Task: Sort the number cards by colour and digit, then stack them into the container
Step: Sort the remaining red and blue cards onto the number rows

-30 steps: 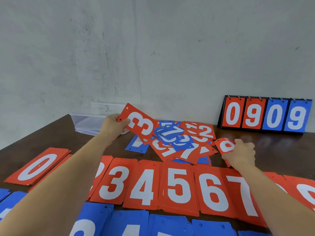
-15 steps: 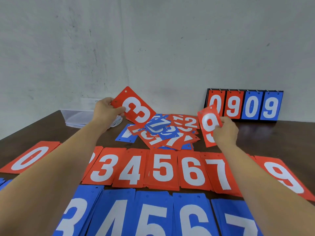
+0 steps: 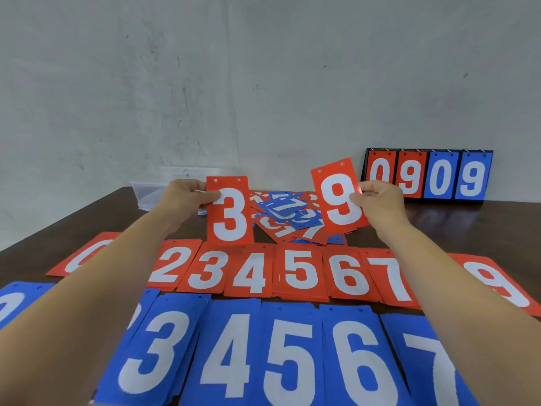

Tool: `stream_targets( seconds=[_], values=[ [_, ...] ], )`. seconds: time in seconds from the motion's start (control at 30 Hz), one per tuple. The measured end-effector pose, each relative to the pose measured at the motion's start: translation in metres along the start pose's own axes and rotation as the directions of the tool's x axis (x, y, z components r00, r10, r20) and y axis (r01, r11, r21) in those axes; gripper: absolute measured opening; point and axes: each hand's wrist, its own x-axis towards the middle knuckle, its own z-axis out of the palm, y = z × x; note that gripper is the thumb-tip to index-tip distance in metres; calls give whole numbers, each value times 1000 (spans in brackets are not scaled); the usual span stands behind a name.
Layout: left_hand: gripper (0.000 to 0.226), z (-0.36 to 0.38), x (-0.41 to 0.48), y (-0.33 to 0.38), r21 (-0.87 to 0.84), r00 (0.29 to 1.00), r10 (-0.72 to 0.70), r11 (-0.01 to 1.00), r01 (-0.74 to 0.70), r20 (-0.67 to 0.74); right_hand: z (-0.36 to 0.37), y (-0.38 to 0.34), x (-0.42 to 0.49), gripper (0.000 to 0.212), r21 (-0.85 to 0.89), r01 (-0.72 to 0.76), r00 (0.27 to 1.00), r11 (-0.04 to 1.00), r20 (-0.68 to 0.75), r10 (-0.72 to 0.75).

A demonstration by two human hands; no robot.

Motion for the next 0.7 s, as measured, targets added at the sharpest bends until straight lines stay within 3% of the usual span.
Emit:
stream_targets(
  seconds=[0.27, 0.53, 0.63, 0.7],
  values=[
    [9, -32, -9, -39, 104, 976, -152, 985, 137, 156, 13, -11, -47, 31, 11, -97, 994, 995, 57, 97],
    [16, -19, -13, -73, 280, 984, -88, 959, 41, 157, 5, -11, -88, 25, -48, -132, 989, 990, -66, 129],
    [30, -12, -16, -78, 450, 987, -20, 891, -54, 156, -3, -13, -96, 23, -47, -140, 987, 989, -93, 135],
    [28, -9, -16, -81, 547, 987, -12, 833, -80, 161, -8, -15, -99, 26, -57, -130, 985, 990, -118, 122]
  ],
)
